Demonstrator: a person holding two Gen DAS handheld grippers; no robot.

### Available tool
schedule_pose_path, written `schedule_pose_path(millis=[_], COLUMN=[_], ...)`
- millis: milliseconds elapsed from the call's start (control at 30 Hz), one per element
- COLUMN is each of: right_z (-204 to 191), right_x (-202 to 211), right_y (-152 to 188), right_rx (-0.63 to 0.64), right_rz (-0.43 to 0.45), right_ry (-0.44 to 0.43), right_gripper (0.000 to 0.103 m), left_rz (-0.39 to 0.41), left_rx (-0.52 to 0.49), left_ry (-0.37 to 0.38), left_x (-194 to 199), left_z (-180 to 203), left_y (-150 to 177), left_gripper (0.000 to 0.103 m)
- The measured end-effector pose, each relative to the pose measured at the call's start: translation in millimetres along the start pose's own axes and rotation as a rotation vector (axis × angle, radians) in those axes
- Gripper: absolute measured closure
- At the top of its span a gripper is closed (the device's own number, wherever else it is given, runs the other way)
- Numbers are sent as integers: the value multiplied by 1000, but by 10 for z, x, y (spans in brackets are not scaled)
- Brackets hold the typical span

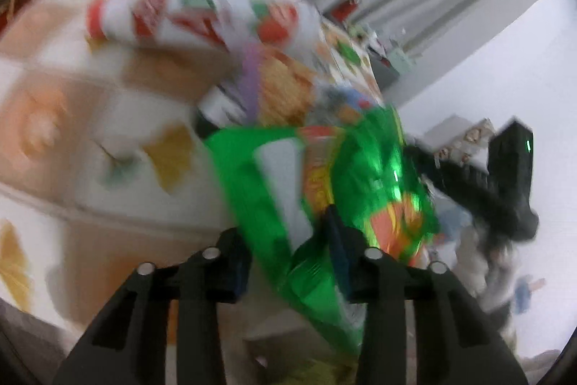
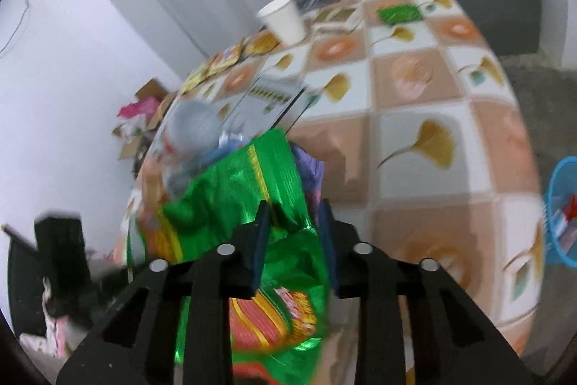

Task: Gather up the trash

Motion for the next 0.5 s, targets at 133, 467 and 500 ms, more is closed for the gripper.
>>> schedule_pose_path(millis=[133,467,500], right_z=[194,520,538], right_x=[288,938,864], right_y=[-118,769,892], right_rx=[-91,-207,-236], right_rz=[106,88,48], right_ry=[24,-163,-188], right_gripper=[49,32,32], left_rz=[-4,21,24], left_rx=[72,77,77], left_ry=[9,0,-2], left_x=[-187,-285,-288], left_z=[61,167,173], left_y=[109,191,202], left_gripper=[71,72,72])
Point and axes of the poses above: each gripper's, at about its wrist camera, not at the fingertips, and x roughly against the way its jaws point, z to its right, y to its underside, the point moved 2 cm from there along -x, roughly the way its jaws point, and after that the axes turned 15 degrees about y, right-handed, at the moved point
